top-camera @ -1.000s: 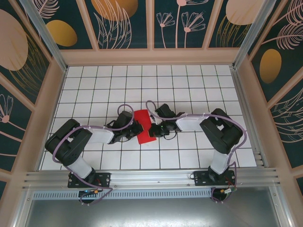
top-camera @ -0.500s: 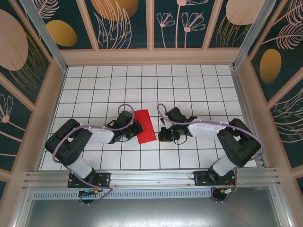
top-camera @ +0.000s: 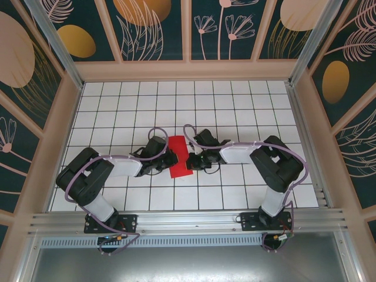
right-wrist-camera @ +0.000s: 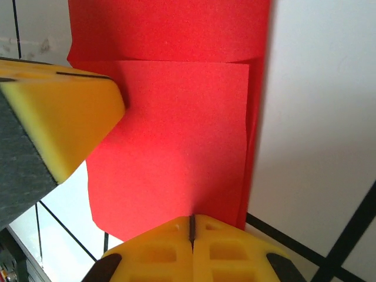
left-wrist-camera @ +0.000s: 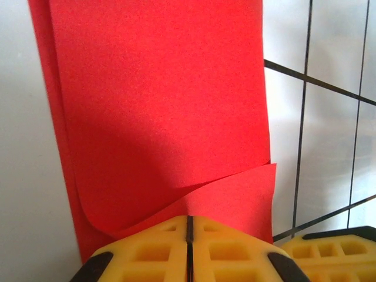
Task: Fold a paper plane with a square sheet of paper (pick it up from the middle)
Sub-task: Fold the triangle a second time at the center of the table.
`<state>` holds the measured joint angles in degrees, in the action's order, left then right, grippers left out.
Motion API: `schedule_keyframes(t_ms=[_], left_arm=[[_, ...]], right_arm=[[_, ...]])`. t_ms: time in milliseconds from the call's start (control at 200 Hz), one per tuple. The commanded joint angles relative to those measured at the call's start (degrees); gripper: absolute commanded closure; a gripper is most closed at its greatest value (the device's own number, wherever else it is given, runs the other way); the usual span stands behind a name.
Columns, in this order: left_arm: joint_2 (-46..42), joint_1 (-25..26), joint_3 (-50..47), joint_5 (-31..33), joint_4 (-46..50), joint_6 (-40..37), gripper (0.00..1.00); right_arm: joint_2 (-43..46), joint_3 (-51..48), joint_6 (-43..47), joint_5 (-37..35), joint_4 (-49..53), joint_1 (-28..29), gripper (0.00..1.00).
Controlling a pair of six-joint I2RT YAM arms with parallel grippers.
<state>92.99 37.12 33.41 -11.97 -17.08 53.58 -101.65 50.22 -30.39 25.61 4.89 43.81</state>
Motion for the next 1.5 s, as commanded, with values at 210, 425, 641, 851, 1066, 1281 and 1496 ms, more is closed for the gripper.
schedule_keyframes(t_ms=[210,425,641,851,1066,1281,1496], left_arm=[[-5.0,-0.1,-1.4,-4.7,-7.4,-1.6,0.85],[-2.4,1.2,-2.7,-7.2,-10.5,-1.0,0.89],[0.9,2.5,-2.1,-7.8,-11.8,0.0,0.91],[3.0,2.5,-4.8,-4.7,-13.9,1.3,0.92],[3.3,1.9,-5.7,1.3,-10.4,1.9,0.93],[2.8,-3.8,-7.0,2.3,-7.0,1.2,0.94],[3.3,-8.5,-3.9,2.5,-1.0,-3.4,0.93]], right_arm=[[-2.7,-0.8,-1.0,-2.4,2.0,-0.3,1.0],[-3.7,-0.7,-1.8,-2.2,2.0,-0.3,1.0],[-4.1,-0.5,-2.6,-2.1,2.2,-0.3,1.0],[-4.6,-1.4,-3.0,-2.5,2.4,-0.3,1.0],[-4.8,-2.9,-2.8,-3.4,4.1,-0.3,1.0],[-4.3,-4.5,-2.6,-4.2,5.4,-0.3,1.0],[-4.1,-4.8,-2.7,-4.6,5.4,-0.3,1.0]])
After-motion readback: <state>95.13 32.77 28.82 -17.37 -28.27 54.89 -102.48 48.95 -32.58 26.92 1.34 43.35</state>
